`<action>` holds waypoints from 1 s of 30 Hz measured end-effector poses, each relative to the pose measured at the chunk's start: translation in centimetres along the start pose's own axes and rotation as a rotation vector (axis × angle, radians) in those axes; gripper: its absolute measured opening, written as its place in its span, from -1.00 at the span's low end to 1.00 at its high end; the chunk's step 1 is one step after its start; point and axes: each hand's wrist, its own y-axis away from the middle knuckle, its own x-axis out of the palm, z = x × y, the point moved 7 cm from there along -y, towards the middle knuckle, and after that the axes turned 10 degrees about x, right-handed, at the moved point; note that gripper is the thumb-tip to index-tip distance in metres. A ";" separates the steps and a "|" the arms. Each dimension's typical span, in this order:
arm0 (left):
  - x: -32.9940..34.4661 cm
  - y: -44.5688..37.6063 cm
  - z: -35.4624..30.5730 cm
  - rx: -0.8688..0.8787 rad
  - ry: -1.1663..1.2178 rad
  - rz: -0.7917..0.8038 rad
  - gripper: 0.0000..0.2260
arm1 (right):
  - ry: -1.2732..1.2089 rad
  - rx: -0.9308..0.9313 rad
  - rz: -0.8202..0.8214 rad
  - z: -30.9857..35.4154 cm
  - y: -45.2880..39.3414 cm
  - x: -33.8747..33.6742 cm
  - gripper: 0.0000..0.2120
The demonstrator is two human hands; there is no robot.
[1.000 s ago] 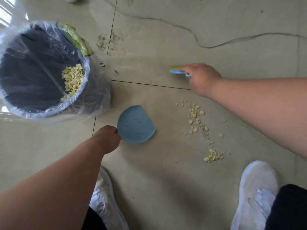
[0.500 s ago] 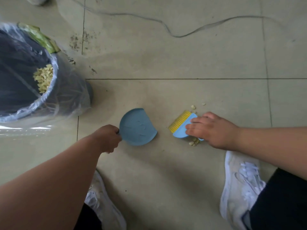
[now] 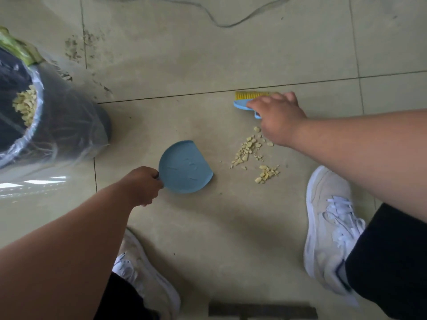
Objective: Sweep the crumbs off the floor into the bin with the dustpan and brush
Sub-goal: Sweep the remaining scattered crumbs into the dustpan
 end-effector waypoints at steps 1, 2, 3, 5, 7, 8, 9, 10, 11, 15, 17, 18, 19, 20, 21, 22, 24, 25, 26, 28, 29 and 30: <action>0.2 -0.1 -0.2 0.009 -0.017 0.008 -0.83 | 0.006 -0.034 0.010 0.3 1.6 0.9 -0.44; 0.3 -0.1 -0.5 0.019 -0.035 0.016 -0.83 | 0.009 -0.076 0.014 0.5 3.3 1.9 -0.44; 0.4 -0.3 -0.8 0.028 -0.052 0.022 -0.83 | 0.006 -0.117 0.012 0.7 5.1 2.9 -0.44; 0.2 -0.6 -1.4 0.063 -0.087 0.011 -0.83 | 0.014 -0.177 0.004 0.7 8.6 4.7 -0.44; -0.3 -1.0 -2.4 0.125 -0.121 -0.033 -0.79 | 0.047 -0.211 -0.021 0.6 11.2 6.1 -0.47; -0.5 -1.2 -2.9 0.154 -0.128 -0.053 -0.76 | 0.055 -0.220 -0.040 0.5 11.8 6.4 -0.49; -0.6 -1.4 -3.3 0.182 -0.149 -0.071 -0.75 | 0.056 -0.223 -0.067 0.5 12.1 6.5 -0.50; -0.7 -1.3 -3.8 0.210 -0.187 -0.087 -0.75 | 0.048 -0.221 -0.101 0.4 12.0 6.3 -0.50; -0.7 -1.1 -4.2 0.234 -0.226 -0.103 -0.76 | 0.033 -0.210 -0.134 0.2 11.7 6.0 -0.50; -0.7 -0.2 -4.6 0.265 -0.279 -0.139 -0.74 | -0.046 0.021 -0.164 -2.3 8.0 2.4 -0.43; -0.4 0.1 -3.9 0.237 -0.272 -0.126 -0.73 | -0.091 0.218 -0.167 -4.7 5.9 0.7 -0.42; -0.4 0.3 -3.6 0.219 -0.260 -0.121 -0.73 | -0.107 0.308 -0.176 -5.8 5.0 0.2 -0.43; -0.4 0.5 -3.2 0.201 -0.245 -0.116 -0.73 | -0.116 0.382 -0.166 -6.8 4.3 0.0 -0.43; -0.4 0.6 -2.8 0.183 -0.233 -0.111 -0.73 | -0.123 0.430 -0.139 -7.5 3.8 0.3 -0.44; -0.5 0.7 -2.4 0.160 -0.206 -0.106 -0.73 | -0.128 0.454 -0.107 -7.8 3.5 0.7 -0.44; -0.4 0.6 -1.9 0.131 -0.174 -0.097 -0.73 | -0.134 0.460 -0.077 -7.9 3.4 1.4 -0.44; -0.2 0.7 -1.4 0.078 -0.150 -0.065 -0.71 | -0.152 0.459 -0.040 -7.5 4.0 2.7 -0.44; -0.1 0.7 -1.5 0.067 -0.160 -0.046 -0.70 | -0.165 0.453 -0.037 -7.1 4.5 3.1 -0.44; 0.0 0.6 -1.7 0.068 -0.175 -0.029 -0.70 | -0.177 0.436 -0.034 -6.3 5.2 3.4 -0.44; 0.3 0.3 -2.6 0.087 -0.194 -0.006 -0.72 | -0.175 0.359 -0.009 -3.9 7.0 4.4 -0.42; 0.5 0.1 -3.2 0.102 -0.203 0.000 -0.73 | -0.158 0.296 0.004 -2.5 8.1 5.0 -0.42; 0.6 0.0 -3.8 0.117 -0.217 0.005 -0.75 | -0.141 0.223 0.017 -1.0 9.3 5.5 -0.41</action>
